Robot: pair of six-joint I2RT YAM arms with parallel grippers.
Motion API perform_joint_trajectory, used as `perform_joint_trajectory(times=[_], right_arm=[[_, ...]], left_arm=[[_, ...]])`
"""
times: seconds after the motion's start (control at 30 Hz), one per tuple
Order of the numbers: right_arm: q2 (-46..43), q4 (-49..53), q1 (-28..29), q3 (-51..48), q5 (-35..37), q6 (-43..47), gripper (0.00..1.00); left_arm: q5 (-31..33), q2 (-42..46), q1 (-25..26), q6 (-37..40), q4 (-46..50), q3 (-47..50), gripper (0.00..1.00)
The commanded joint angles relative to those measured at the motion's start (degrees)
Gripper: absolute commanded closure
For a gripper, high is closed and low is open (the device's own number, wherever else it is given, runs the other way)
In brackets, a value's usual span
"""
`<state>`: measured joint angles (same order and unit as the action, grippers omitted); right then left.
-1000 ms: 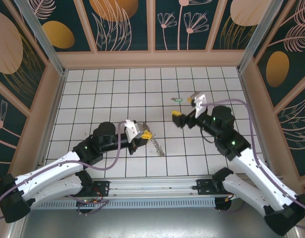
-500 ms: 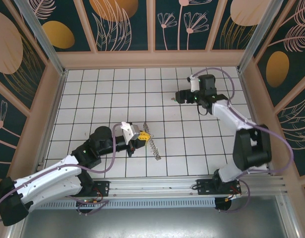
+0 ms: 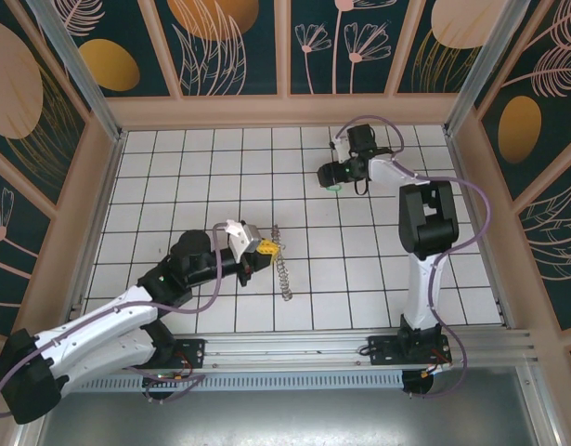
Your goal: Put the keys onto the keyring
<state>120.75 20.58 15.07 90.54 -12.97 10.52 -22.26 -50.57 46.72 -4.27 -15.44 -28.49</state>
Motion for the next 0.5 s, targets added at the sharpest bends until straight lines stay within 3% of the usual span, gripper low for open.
perform_joint_trajectory(times=[0.0,0.2,0.47], right_arm=[[2.5,3.3,0.4,3.6,-0.9,2.4,0.15],[6.6,5.6,0.6,6.5,-0.7,3.6,0.22],[6.8,6.1,1.6,5.8,-1.1,4.4,0.41]], left_arm=[[-3.7,-1.4,-1.9,-2.0,-5.3,-1.7,1.00],[-4.7,-4.6,-3.1,-2.1,-5.7,-4.2,1.00],[-6.9,-8.0,-4.7,-1.7,-6.0,-6.5,1.00]])
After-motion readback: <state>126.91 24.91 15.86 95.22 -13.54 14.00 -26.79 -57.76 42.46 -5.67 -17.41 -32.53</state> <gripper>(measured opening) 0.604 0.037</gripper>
